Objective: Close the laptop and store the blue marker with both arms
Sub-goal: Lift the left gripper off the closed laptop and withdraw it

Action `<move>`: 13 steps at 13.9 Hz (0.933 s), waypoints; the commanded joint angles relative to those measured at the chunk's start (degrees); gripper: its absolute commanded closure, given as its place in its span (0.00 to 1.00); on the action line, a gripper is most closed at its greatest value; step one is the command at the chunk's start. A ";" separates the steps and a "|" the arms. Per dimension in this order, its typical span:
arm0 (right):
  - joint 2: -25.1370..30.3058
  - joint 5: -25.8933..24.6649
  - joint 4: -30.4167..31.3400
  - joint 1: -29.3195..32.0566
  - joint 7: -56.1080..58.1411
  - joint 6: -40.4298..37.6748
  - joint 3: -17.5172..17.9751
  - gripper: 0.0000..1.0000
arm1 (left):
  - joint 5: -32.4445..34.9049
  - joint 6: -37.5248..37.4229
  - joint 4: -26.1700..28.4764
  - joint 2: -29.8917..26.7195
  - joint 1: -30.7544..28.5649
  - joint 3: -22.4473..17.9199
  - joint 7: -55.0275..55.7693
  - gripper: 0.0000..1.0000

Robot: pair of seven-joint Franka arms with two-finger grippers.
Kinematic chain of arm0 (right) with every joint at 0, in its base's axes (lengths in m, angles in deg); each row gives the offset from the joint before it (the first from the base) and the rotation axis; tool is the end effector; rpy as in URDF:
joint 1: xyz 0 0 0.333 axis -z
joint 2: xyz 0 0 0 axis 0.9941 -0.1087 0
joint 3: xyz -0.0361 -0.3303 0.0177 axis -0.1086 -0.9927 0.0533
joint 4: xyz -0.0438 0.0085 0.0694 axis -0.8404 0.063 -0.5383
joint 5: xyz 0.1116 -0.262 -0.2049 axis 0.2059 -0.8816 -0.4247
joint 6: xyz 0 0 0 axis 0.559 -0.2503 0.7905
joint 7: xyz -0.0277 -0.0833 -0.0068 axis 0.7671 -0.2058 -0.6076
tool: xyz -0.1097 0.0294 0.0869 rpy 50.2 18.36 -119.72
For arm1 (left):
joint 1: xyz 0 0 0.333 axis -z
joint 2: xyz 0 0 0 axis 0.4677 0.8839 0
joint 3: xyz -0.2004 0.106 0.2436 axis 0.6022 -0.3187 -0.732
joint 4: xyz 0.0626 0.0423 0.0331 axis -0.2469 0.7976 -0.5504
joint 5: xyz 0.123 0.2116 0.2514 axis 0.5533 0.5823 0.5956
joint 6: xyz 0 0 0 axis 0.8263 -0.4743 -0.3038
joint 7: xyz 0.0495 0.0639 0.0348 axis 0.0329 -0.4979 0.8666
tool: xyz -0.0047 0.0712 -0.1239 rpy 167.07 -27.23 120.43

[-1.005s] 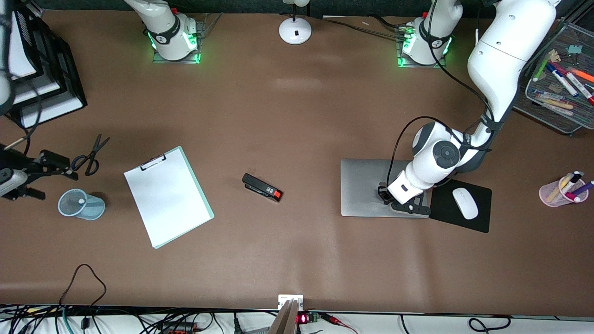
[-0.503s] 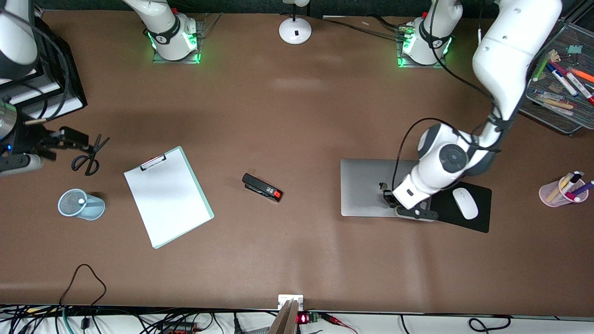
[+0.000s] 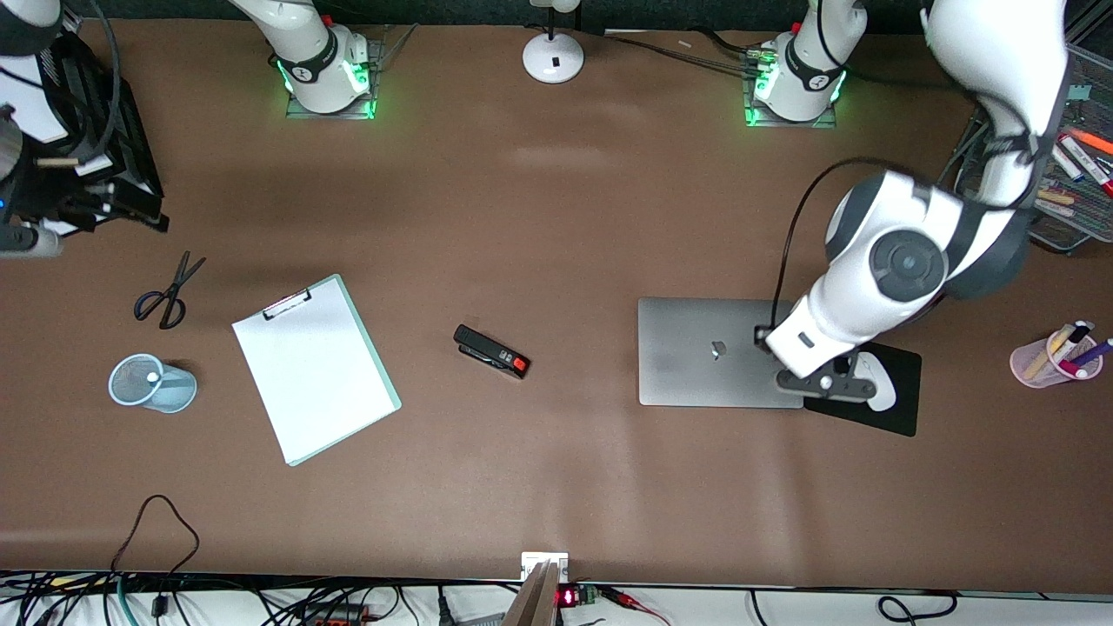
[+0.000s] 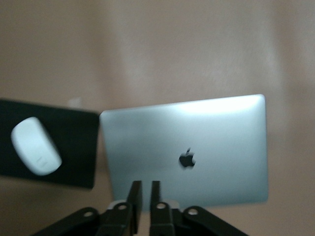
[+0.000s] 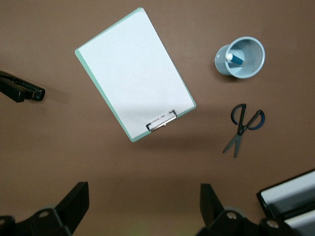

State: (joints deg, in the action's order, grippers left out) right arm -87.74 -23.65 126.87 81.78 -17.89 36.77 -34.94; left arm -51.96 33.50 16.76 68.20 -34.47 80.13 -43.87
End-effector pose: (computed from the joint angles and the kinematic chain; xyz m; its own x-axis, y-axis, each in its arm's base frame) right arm 0.5114 -0.0012 0.5761 0.9979 -0.0075 -0.0644 -0.0082 -0.9999 -0.0116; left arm 0.6142 -0.1534 0.3990 0.9945 -0.0945 -0.0443 -0.0964 -0.9944 -0.0430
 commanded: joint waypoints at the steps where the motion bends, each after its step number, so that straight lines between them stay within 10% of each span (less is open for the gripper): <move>1: 4.74 -1.66 4.13 -0.04 -1.14 0.62 -0.05 0.00 | -2.96 -5.97 0.61 -5.46 -0.36 -0.06 -0.01 0.10; 13: 5.81 -0.97 1.59 0.31 -0.08 1.59 -0.31 0.00 | -6.84 -19.34 -5.28 -13.20 -2.38 -0.06 -5.98 0.00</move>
State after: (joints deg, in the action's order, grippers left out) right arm -81.96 -24.49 129.30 81.88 -17.99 38.29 -35.19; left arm -57.44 16.08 12.62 56.07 -35.36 80.07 -46.71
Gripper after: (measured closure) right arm 0.000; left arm 0.000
